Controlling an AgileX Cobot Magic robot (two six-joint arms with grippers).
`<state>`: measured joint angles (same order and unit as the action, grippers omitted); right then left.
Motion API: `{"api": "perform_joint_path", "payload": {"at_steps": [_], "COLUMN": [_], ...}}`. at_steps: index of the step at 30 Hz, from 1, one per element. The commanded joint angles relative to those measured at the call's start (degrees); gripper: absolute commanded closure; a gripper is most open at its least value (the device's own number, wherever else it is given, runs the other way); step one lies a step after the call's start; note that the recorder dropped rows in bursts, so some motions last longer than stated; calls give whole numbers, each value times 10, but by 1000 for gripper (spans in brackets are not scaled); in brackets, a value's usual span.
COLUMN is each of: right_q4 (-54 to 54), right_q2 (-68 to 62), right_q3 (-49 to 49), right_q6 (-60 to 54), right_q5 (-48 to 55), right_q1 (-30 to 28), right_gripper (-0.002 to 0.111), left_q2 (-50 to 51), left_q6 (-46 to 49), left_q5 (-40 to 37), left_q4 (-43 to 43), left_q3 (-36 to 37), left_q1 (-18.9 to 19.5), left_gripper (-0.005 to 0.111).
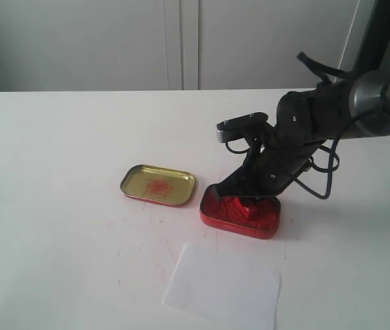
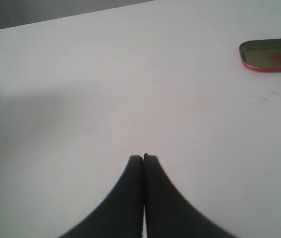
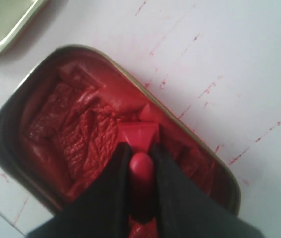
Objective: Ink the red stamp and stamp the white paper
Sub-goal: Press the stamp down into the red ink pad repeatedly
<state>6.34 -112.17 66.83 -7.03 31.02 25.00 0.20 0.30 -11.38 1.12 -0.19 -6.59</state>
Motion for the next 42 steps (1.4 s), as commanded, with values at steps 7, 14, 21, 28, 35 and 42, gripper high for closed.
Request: {"api": "perform_joint_path", "payload": {"at_steps": [7, 14, 21, 28, 35, 42], "right_q4": [-7, -7, -6, -6, -6, -6], "right_q2": [-2, 45, 86, 94, 94, 94], "right_q3": [-22, -21, -21, -21, -21, -21], "right_q6": [-5, -4, -4, -4, -3, -3], "right_q5": [12, 15, 17, 18, 16, 3], "right_q1": [-3, -3, -3, -3, -3, -3], "right_gripper": [108, 108, 108, 108, 108, 108], "left_q2": [-2, -2, -2, -2, -2, -2], "left_q6": [2, 2, 2, 2, 2, 2], "left_q5": [2, 2, 2, 2, 2, 2], "left_q4": [-2, -2, -2, -2, -2, -2], "left_q3": [2, 2, 2, 2, 2, 2], "left_q1": [2, 2, 2, 2, 2, 2], "left_gripper": [107, 107, 107, 107, 107, 107]}}
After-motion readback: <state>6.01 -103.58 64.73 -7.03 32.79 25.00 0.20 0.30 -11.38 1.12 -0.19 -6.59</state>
